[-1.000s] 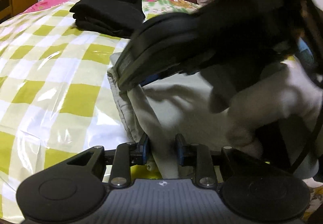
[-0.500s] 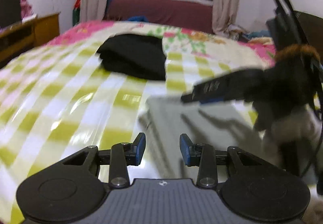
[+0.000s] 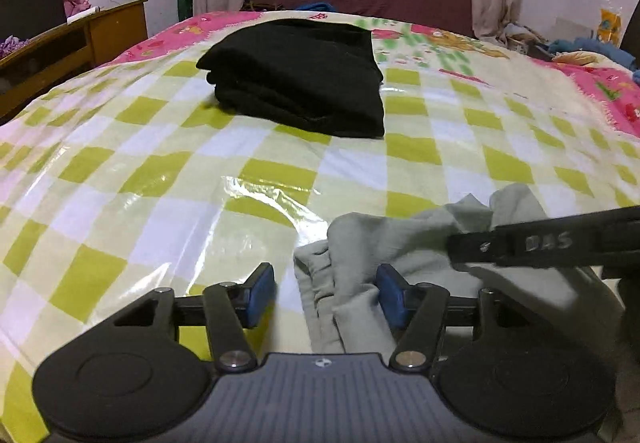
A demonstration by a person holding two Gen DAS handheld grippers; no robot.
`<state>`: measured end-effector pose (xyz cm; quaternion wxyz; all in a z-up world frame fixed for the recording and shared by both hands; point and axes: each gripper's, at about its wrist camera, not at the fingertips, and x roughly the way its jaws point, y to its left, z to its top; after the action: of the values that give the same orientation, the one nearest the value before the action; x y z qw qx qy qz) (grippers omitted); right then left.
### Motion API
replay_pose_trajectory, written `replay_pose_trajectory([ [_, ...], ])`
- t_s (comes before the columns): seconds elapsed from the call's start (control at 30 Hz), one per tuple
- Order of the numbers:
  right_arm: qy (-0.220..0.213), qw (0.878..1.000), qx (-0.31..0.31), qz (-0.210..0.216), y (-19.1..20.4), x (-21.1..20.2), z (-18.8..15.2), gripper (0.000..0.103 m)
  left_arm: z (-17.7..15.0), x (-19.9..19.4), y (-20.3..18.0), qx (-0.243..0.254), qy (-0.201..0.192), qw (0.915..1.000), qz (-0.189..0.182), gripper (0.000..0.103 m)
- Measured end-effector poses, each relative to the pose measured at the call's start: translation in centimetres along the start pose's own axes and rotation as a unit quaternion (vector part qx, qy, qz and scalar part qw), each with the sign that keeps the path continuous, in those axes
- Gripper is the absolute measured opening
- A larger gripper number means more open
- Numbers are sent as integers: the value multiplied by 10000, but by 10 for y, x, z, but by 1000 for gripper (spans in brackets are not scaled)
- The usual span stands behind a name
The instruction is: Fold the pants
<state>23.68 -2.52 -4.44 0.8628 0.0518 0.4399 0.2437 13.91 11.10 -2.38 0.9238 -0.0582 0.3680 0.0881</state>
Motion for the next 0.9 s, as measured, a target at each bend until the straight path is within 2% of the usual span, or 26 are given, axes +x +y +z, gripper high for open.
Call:
replay_pose_trajectory([
  [0.13,-402,9990,181,103,-9,-42,-6,35,2,-24,-2,-24,-158,9999,-3,71],
  [0.27,-289,9992,242,125,-19,-62,-31,37,-12,-42,-5,103,-59,9999,-87,71],
  [0.4,41,9997,239,-54,-24,-53,-54,37,-28,-35,-14,322,395,9987,-49,72],
  [0.5,-74,9997,208,-98,-17,-69,-51,37,-27,-41,-20,457,382,9982,54,71],
  [0.63,-324,9994,155,-25,-14,-95,-52,41,-26,-56,-22,381,379,9986,10,71],
  [0.9,-288,9980,504,-267,-38,-103,-71,41,-40,-70,-33,614,471,9970,-102,71],
])
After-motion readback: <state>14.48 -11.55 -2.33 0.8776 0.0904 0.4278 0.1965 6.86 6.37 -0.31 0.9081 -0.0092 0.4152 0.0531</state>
